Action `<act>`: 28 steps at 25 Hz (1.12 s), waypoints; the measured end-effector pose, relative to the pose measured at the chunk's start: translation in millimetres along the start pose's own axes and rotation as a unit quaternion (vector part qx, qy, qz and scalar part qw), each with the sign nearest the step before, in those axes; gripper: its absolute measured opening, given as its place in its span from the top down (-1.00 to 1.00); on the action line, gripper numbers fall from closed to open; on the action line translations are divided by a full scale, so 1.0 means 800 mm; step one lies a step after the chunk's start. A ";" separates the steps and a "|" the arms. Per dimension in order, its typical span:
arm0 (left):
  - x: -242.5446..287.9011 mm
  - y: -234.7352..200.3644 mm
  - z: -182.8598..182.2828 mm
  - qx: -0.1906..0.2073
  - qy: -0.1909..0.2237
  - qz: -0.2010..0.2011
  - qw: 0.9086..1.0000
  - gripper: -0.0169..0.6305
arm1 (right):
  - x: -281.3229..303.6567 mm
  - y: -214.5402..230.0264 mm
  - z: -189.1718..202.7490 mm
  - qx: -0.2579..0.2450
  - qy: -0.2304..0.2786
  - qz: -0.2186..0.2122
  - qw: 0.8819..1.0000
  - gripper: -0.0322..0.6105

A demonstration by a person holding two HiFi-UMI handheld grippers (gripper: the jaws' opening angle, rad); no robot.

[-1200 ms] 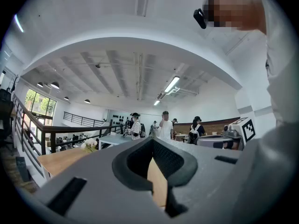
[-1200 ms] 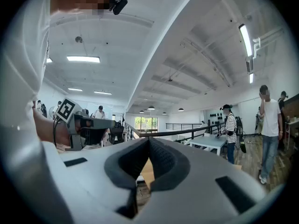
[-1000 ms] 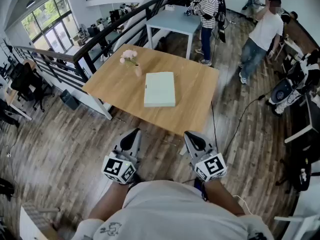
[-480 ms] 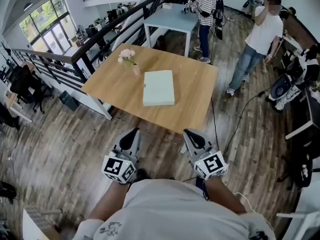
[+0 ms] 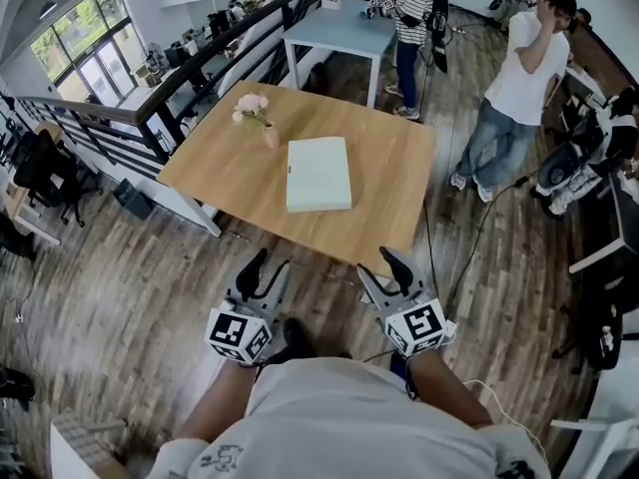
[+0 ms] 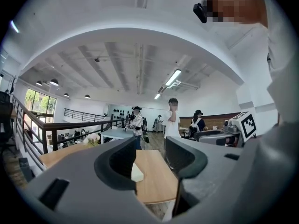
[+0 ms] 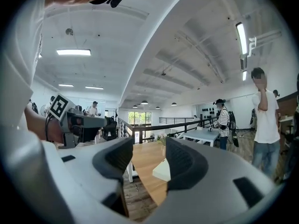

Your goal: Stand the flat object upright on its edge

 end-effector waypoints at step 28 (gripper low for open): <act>0.069 -0.238 0.055 -0.030 -0.003 0.066 0.997 0.30 | 0.267 -0.046 -0.011 0.012 -0.024 0.032 0.999 0.01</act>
Point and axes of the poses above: the fingertips, and each gripper's own axes: x forward along the fingers, y to its right, z out of its underside, the point moved 4 cm from there along -x, backward along the fingers, and after that the axes turned 14 degrees about x, right-handed, at the moved point
